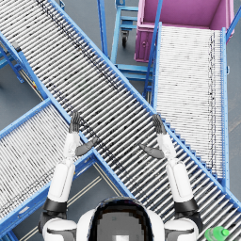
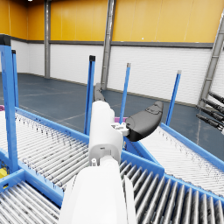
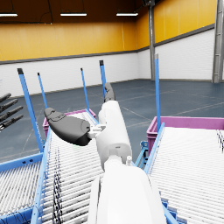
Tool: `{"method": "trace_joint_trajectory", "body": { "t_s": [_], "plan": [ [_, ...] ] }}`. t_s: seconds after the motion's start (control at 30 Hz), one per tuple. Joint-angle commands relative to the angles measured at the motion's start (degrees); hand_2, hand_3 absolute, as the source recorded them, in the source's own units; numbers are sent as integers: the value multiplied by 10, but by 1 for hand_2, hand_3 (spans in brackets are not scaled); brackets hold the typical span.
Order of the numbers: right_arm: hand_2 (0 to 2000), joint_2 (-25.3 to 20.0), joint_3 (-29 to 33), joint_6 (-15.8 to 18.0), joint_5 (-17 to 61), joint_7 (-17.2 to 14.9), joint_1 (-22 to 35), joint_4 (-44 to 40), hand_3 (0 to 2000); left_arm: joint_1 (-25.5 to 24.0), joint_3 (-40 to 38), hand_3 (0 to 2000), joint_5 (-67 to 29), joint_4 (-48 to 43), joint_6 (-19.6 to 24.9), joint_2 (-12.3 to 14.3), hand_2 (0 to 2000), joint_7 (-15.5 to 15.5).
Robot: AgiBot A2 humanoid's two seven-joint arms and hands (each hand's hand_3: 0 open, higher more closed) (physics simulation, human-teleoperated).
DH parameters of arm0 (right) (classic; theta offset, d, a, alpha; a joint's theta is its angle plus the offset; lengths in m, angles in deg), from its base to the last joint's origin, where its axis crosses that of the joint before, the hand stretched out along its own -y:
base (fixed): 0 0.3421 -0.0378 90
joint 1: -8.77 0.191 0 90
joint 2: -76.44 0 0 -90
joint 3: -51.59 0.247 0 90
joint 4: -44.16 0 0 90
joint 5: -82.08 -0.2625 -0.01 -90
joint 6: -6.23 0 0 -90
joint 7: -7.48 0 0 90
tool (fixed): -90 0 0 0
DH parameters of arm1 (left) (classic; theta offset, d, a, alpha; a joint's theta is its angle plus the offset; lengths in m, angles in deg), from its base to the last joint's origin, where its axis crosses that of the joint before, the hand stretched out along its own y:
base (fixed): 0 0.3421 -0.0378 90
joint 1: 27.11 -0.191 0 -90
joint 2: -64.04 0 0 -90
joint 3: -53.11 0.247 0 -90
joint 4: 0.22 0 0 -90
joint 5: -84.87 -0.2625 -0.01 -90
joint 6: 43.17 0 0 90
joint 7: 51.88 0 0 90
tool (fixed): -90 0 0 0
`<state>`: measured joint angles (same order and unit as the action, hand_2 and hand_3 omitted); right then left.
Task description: Pick up the oil and place it on the left assembly line, put the cola on the right, and keep Sprite still
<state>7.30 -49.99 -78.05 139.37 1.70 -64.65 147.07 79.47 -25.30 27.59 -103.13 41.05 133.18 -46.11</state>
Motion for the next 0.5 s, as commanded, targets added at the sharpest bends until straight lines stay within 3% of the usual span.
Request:
{"method": "trace_joint_trajectory", "body": {
  "t_s": [0.03, 0.5],
  "plan": [
    [0, 0, 0, 0, 0, 0, 0, 0, 0, 0, 0, 0, 0, 0, 0, 0, 0, 0],
    [0, 0, 0, 0, 0, 0, 0, 0, 0, 0, 0, 0, 0, 0, 0, 0, 0, 0]
  ]
}}
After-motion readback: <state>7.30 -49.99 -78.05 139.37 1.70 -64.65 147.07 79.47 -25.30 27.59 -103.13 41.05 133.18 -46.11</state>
